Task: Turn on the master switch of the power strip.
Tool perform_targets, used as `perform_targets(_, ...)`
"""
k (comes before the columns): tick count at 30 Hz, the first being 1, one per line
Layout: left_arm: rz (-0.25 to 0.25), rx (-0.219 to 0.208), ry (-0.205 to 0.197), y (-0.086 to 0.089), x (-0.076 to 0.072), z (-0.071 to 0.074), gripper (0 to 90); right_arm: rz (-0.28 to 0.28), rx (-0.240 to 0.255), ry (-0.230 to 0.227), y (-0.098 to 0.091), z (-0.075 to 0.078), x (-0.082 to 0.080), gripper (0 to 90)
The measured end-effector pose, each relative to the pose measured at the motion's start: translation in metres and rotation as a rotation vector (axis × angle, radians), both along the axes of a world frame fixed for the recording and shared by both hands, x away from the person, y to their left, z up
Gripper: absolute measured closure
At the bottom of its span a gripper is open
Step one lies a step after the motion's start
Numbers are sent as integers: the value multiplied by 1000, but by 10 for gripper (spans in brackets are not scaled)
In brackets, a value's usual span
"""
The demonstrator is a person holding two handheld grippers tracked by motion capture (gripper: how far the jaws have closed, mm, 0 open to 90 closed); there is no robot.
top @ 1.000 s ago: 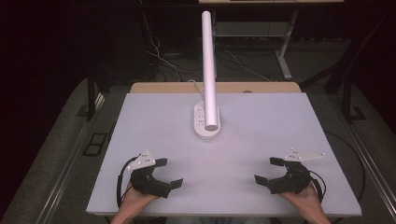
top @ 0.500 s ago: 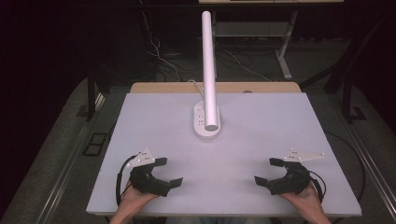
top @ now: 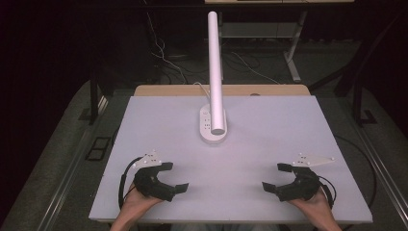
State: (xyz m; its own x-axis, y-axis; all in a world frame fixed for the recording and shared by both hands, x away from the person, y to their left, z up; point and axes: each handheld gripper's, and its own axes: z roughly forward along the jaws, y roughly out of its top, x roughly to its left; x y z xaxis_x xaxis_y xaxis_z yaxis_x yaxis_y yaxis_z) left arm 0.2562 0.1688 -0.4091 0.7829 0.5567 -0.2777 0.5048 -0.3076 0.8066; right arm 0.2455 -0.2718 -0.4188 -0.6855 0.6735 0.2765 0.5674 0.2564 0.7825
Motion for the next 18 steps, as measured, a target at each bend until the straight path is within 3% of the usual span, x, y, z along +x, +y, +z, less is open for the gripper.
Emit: perform_targets(18,-23,2,25,-3,17,17,0,-11,3,-9,-4,1,0,3)
